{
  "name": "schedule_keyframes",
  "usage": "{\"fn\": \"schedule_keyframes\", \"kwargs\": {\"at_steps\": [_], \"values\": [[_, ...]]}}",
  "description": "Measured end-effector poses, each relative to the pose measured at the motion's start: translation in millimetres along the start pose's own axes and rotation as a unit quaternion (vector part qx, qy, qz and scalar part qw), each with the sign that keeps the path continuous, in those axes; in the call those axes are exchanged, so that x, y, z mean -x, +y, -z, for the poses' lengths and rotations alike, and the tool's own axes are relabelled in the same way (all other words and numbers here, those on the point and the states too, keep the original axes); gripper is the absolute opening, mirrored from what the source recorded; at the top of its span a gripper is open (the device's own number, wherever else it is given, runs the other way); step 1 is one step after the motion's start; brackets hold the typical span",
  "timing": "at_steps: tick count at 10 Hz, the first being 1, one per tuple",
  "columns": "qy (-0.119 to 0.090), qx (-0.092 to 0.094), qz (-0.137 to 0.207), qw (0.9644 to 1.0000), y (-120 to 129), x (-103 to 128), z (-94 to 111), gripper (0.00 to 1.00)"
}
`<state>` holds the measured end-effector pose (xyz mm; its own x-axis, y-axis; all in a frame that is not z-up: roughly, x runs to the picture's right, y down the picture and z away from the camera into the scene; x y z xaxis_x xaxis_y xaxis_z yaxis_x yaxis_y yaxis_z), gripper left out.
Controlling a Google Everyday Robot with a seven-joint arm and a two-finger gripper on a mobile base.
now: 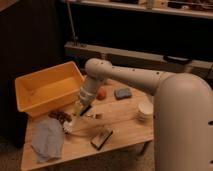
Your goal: Wipe table surface with brush
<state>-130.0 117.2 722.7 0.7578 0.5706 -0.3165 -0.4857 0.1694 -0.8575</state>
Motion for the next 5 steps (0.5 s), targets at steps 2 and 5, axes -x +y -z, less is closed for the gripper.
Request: {"fn": "schedule_keyframes", "kwargs": {"at_steps": [2,5], "values": [[0.020,0.005,-0.001,0.9998,5,-26,6,0.00],[0.045,0.005,-0.018,0.9988,4,-63,9,0.00]]}}
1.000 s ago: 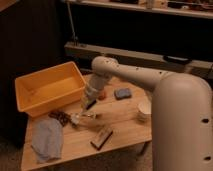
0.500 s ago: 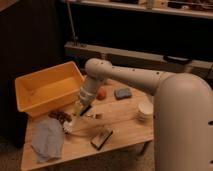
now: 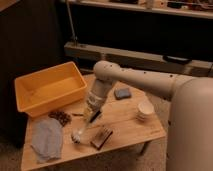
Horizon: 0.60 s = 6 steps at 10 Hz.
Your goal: Wipe table surface with brush
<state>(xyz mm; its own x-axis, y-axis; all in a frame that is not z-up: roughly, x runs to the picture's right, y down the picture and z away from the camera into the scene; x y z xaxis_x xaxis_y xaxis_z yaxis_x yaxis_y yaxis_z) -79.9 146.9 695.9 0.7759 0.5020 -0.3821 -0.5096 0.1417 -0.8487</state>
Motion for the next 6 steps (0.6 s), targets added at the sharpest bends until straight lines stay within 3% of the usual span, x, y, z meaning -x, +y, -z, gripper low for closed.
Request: {"fn": "schedule_keyframes", "kwargs": {"at_steps": [4,6], "values": [[0.021,-0.024,-0.036,0.9988,-25,-6,6,0.00],[0.016,-0.035,-0.063,0.9973,-45,-7,13,0.00]]}}
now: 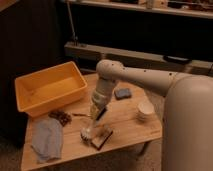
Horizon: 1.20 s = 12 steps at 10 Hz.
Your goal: Wipe table surface with brush
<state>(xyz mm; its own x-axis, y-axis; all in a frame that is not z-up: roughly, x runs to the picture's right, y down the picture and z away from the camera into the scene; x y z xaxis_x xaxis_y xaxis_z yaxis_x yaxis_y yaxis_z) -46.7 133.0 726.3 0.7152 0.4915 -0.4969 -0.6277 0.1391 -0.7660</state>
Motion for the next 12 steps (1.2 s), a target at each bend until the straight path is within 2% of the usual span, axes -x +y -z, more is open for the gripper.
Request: {"fn": "schedule_keyframes", "kwargs": {"at_steps": [2,4,6,9,11,12], "values": [[-0.003,-0.020,-0.027,0.9994,-24,3,8,0.00],[-0.005,-0.036,-0.038,0.9986,-39,10,17,0.00],[-0.018,-0.038,-0.048,0.9980,-51,21,24,0.00],[-0.036,-0.019,-0.031,0.9987,-32,64,12,0.00],[-0.043,0.006,-0.007,0.9990,-9,90,-1,0.00],[-0.043,0.027,0.016,0.9986,9,100,-10,0.00]]}}
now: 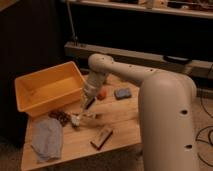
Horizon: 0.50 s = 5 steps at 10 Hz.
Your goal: Wipe table surface with brush
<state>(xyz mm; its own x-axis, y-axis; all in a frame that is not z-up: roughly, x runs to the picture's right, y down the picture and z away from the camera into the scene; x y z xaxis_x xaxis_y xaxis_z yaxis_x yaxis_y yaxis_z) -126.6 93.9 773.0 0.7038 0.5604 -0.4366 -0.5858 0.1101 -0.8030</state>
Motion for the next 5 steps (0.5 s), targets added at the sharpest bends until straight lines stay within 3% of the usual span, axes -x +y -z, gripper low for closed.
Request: {"fn": "schedule_keyframes", "kwargs": {"at_steps": [2,5], "values": [[0.017,0.026,0.030,0.9991,20,-1,-9,0.00],[0.050,0.039,0.057,0.9964,43,-22,-11,0.00]]}}
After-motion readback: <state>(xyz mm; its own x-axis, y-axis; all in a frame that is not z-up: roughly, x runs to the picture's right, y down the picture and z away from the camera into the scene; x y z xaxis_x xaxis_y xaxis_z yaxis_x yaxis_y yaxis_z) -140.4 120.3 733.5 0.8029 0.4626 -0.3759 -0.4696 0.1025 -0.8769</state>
